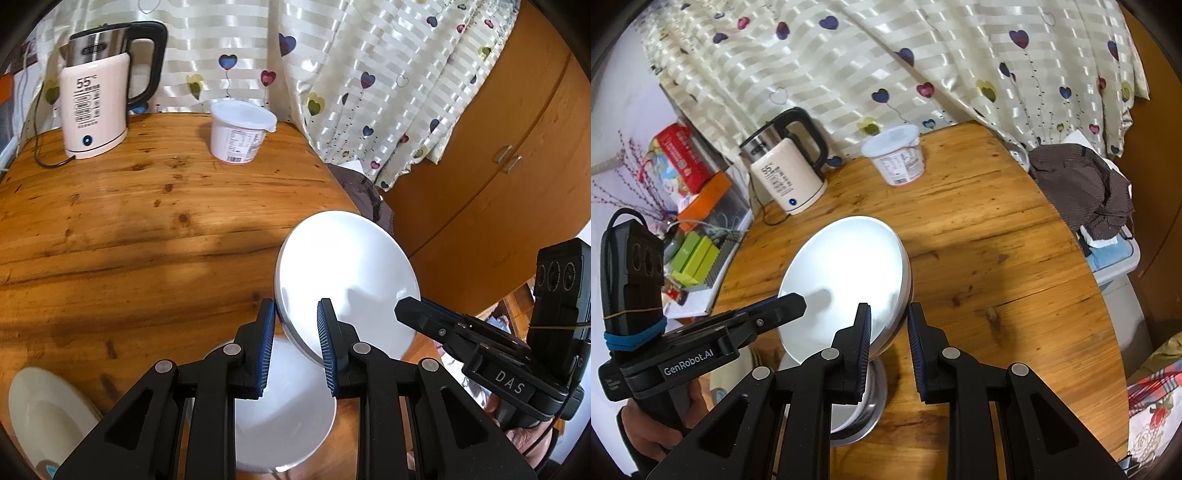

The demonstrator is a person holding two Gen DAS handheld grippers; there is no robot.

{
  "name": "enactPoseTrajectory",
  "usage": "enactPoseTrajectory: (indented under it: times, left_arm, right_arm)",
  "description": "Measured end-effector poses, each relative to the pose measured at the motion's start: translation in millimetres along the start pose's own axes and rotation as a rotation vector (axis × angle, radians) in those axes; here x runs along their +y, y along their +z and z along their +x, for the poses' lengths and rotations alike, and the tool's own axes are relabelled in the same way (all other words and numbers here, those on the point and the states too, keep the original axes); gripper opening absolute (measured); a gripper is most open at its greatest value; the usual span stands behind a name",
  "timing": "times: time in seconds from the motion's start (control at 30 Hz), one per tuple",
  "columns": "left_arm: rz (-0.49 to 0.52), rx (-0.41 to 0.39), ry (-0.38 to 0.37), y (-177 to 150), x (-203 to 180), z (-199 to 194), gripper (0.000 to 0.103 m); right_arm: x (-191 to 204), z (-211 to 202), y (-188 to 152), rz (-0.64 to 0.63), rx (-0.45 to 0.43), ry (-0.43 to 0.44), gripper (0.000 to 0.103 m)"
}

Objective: Organize plates and bowls
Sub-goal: 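Grip the combined bowl stack rim between both grippers and lift it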

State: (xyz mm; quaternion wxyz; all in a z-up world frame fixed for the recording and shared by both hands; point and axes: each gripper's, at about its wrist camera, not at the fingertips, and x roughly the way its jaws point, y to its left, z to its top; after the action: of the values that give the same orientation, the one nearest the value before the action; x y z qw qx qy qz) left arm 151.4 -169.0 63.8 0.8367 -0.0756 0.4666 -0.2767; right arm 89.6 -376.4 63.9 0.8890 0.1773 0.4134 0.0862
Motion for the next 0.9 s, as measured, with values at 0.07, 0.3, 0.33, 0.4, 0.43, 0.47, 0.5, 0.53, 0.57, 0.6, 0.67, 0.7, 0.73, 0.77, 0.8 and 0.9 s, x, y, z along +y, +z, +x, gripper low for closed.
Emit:
enactPoseTrajectory:
  times: [0.07, 0.3, 0.33, 0.4, 0.43, 0.47, 0.5, 0.53, 0.57, 0.6, 0.67, 0.7, 0.73, 0.77, 0.8, 0.9]
  left_arm:
    - [-0.007, -0.007, 0.002, -2.7, 2.6, -5.6, 0.024]
    - [-0.031, -0.019, 0.014, -14.0, 11.0, -19.5, 0.024]
    - [-0.036, -0.02, 0.015, -15.8, 12.3, -20.6, 0.024]
    - [-0.047, -0.021, 0.018, -20.0, 15.7, -23.0, 0.024]
    - [-0.052, -0.02, 0.019, -22.0, 17.7, -24.2, 0.024]
    - [-0.057, -0.02, 0.02, -24.6, 19.0, -25.1, 0.024]
    - [-0.063, -0.018, 0.026, -28.2, 20.6, -26.2, 0.024]
    - [-0.066, -0.017, 0.032, -31.1, 21.7, -26.6, 0.024]
    - [-0.068, -0.014, 0.037, -34.1, 22.9, -26.9, 0.024]
    - [-0.073, -0.01, 0.041, -37.4, 24.6, -26.9, 0.024]
    - [-0.085, -0.003, 0.045, -42.8, 27.7, -26.6, 0.024]
    - [-0.09, -0.002, 0.047, -45.6, 29.0, -27.0, 0.024]
    - [-0.093, 0.0, 0.05, -48.2, 30.0, -27.5, 0.024]
    - [-0.094, 0.0, 0.052, -50.0, 30.8, -28.1, 0.024]
    - [-0.097, 0.001, 0.053, -52.0, 31.5, -28.7, 0.024]
    - [-0.104, 0.006, 0.054, -56.8, 33.0, -29.5, 0.024]
  right_arm:
    - [5.3, -1.3, -2.3, -0.007, 0.002, 0.008, 0.02]
    - [21.0, -4.7, -10.3, -0.03, 0.009, 0.031, 0.02]
    - [22.4, -4.8, -11.3, -0.033, 0.011, 0.033, 0.02]
    - [26.0, -4.7, -14.4, -0.039, 0.016, 0.038, 0.02]
    - [27.3, -4.6, -16.2, -0.04, 0.018, 0.041, 0.02]
    - [28.7, -4.2, -18.8, -0.04, 0.022, 0.043, 0.02]
    - [29.9, -3.5, -21.1, -0.04, 0.026, 0.047, 0.02]
    - [31.2, -2.1, -24.3, -0.04, 0.034, 0.051, 0.02]
    - [32.1, -0.4, -27.2, -0.039, 0.041, 0.054, 0.02]
    - [32.8, 1.3, -29.3, -0.038, 0.047, 0.056, 0.02]
    - [33.1, 5.4, -34.5, -0.032, 0.064, 0.063, 0.02]
    - [33.2, 6.6, -36.5, -0.031, 0.069, 0.065, 0.02]
    - [33.4, 8.4, -38.8, -0.03, 0.077, 0.067, 0.02]
    - [33.7, 10.0, -41.1, -0.029, 0.084, 0.069, 0.02]
    - [33.8, 11.5, -43.1, -0.028, 0.091, 0.07, 0.02]
    - [33.3, 14.4, -47.9, -0.024, 0.106, 0.076, 0.02]
